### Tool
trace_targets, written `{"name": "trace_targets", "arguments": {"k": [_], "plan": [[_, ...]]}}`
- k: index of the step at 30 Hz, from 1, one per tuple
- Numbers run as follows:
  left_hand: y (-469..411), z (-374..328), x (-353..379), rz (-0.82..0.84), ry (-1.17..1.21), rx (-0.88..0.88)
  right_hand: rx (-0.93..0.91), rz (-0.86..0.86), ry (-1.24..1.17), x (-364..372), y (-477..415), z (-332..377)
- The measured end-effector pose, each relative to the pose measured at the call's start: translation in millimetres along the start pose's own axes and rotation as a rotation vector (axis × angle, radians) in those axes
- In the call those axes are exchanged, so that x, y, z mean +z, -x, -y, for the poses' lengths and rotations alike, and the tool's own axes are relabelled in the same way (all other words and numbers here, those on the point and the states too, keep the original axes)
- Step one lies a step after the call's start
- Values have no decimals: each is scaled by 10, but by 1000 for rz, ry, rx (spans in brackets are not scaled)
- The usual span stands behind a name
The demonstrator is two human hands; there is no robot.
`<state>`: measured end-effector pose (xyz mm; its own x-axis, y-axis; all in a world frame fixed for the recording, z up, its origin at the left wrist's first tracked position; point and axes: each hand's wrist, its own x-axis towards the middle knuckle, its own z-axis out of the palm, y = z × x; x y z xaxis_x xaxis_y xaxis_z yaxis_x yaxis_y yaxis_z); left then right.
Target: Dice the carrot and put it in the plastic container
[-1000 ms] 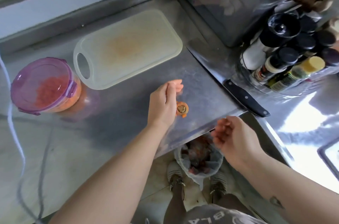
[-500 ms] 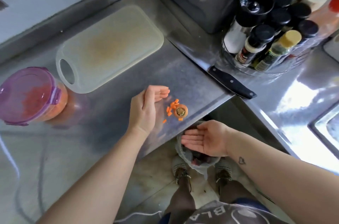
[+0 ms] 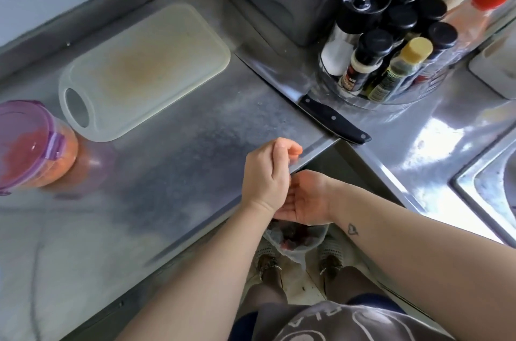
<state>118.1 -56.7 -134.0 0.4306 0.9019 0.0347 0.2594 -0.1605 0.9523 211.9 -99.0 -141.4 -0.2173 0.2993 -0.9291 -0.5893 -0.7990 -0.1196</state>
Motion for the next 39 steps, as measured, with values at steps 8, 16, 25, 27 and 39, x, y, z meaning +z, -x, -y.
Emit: {"name": "trace_targets", "arguments": {"k": [8, 16, 25, 27, 39], "plan": [[216, -153, 152, 32, 255, -217, -53, 136, -4, -185, -101, 15], [58, -133, -300, -180, 484, -346, -38, 177, -21, -242, -204, -67], [160, -172, -317, -162, 426, -370, -177, -248, 46, -619, -215, -251], [166, -167, -302, -162, 412, -371, -197, -338, 110, -673, -289, -285], [154, -242, -260, -161, 310, -366, -310, -476, 578, -655, -321, -223]]}}
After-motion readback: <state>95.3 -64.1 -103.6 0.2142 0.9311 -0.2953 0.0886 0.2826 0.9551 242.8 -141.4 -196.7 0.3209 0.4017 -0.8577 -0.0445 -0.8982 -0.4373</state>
